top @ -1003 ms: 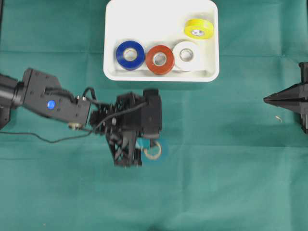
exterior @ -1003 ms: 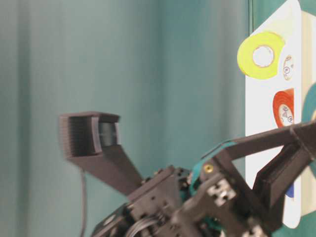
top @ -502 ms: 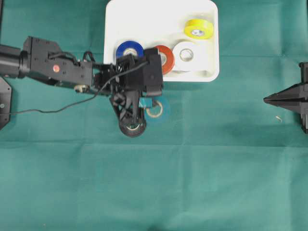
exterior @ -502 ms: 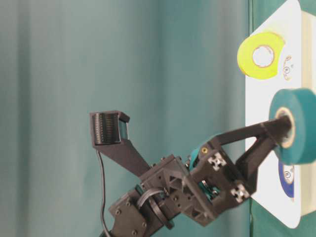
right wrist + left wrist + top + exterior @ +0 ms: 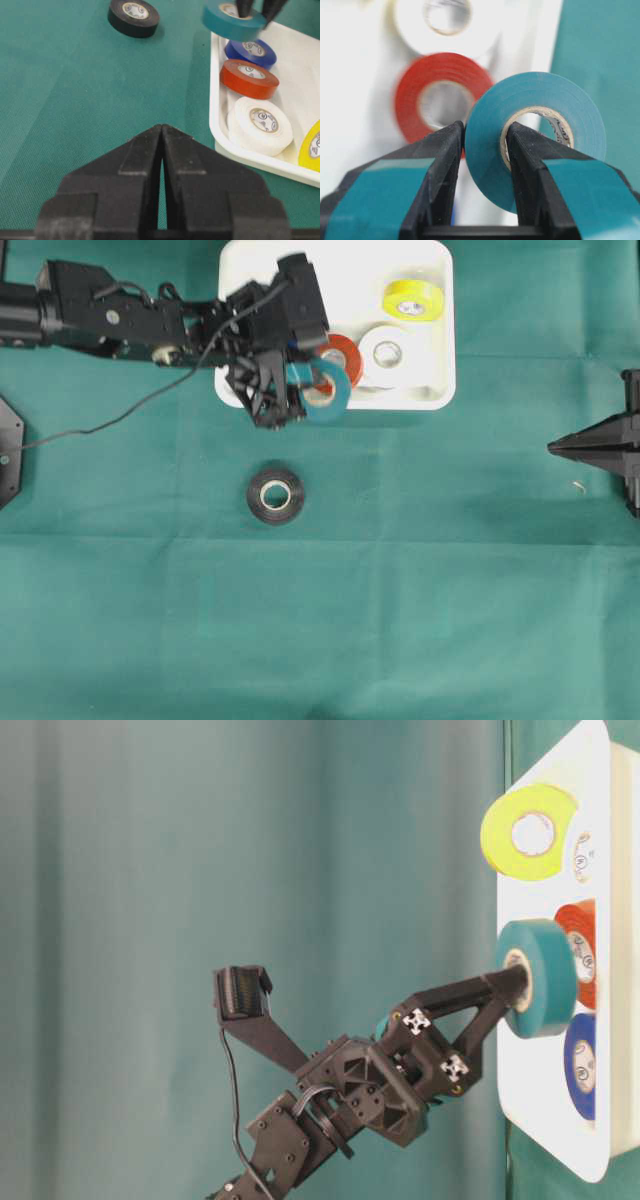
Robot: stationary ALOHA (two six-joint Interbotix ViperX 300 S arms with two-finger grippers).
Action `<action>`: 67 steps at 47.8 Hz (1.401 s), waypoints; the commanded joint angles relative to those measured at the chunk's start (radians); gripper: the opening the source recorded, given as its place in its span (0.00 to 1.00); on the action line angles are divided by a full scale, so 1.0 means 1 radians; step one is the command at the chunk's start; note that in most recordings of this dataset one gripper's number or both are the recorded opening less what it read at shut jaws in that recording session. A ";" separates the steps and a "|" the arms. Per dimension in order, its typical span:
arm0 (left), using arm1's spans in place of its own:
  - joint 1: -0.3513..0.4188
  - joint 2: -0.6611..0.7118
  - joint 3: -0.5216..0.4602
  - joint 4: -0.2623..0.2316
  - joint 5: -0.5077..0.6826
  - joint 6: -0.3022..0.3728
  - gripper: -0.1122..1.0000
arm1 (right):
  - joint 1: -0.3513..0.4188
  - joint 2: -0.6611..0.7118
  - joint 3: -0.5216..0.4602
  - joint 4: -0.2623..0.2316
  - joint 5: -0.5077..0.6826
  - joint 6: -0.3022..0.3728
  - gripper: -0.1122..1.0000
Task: Put the tape into the white case with the left arm.
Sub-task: 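Lift the teal tape and carry it into the white tray, then open the left gripper to release the teal tape in the tray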
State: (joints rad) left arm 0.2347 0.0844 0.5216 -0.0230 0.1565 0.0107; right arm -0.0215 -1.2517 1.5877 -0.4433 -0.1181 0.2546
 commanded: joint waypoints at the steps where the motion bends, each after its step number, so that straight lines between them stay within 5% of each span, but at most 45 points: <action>1: 0.029 -0.005 -0.011 0.002 -0.035 0.018 0.34 | -0.002 0.009 0.015 -0.009 -0.009 0.000 0.02; 33: 0.281 0.126 -0.084 0.003 -0.147 0.144 0.34 | 0.000 0.009 0.015 -0.009 -0.009 0.000 0.02; 61: 0.252 0.167 -0.147 0.002 -0.132 0.173 0.34 | -0.002 0.009 0.015 -0.009 -0.009 0.000 0.02; 67: 0.232 0.166 -0.147 0.002 -0.132 0.175 0.64 | 0.000 0.009 0.015 -0.009 -0.008 0.000 0.02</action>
State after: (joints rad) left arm 0.4801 0.2761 0.4019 -0.0215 0.0291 0.1841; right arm -0.0215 -1.2502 1.5877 -0.4433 -0.1181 0.2546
